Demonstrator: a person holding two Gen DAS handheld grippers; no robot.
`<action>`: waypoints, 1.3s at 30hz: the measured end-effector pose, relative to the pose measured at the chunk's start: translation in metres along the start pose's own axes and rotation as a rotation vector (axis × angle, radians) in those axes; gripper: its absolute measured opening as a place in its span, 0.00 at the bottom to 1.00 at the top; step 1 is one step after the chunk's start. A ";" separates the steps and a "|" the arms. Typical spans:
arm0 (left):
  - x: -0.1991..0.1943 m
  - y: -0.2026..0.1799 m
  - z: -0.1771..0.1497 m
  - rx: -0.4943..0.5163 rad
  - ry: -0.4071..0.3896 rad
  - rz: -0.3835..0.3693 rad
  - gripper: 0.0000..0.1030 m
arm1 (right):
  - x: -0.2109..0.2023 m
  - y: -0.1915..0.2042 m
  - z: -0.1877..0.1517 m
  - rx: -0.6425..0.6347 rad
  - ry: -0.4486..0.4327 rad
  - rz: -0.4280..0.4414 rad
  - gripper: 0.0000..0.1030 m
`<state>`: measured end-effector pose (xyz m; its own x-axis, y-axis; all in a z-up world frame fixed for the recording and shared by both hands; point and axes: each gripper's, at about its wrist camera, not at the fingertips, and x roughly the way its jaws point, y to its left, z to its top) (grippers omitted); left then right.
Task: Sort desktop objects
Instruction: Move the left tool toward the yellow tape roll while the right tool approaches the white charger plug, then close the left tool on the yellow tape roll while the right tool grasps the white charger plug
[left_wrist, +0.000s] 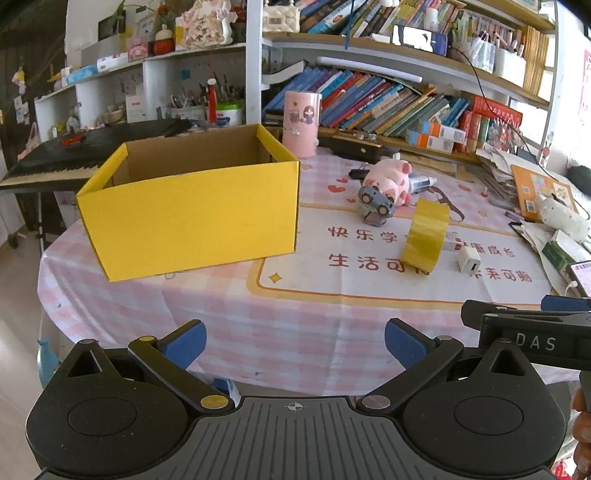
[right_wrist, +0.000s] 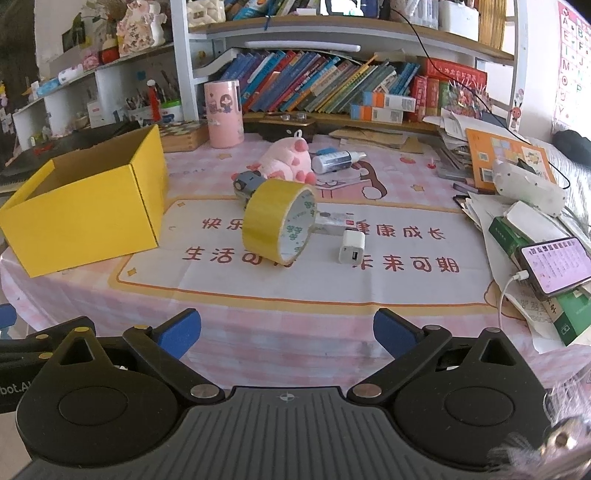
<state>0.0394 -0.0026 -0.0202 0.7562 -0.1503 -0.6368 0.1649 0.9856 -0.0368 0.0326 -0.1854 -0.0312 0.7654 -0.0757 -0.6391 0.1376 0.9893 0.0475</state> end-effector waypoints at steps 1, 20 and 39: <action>0.002 -0.001 0.001 0.001 0.003 0.001 1.00 | 0.002 -0.001 0.001 0.001 0.004 -0.002 0.98; 0.047 -0.038 0.029 0.011 0.047 -0.017 1.00 | 0.042 -0.040 0.029 0.010 0.052 -0.044 0.97; 0.087 -0.090 0.056 0.005 0.066 -0.028 1.00 | 0.094 -0.091 0.063 -0.014 0.103 0.002 0.77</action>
<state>0.1258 -0.1090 -0.0293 0.7076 -0.1721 -0.6853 0.1889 0.9807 -0.0513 0.1315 -0.2901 -0.0475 0.6969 -0.0615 -0.7146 0.1272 0.9911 0.0387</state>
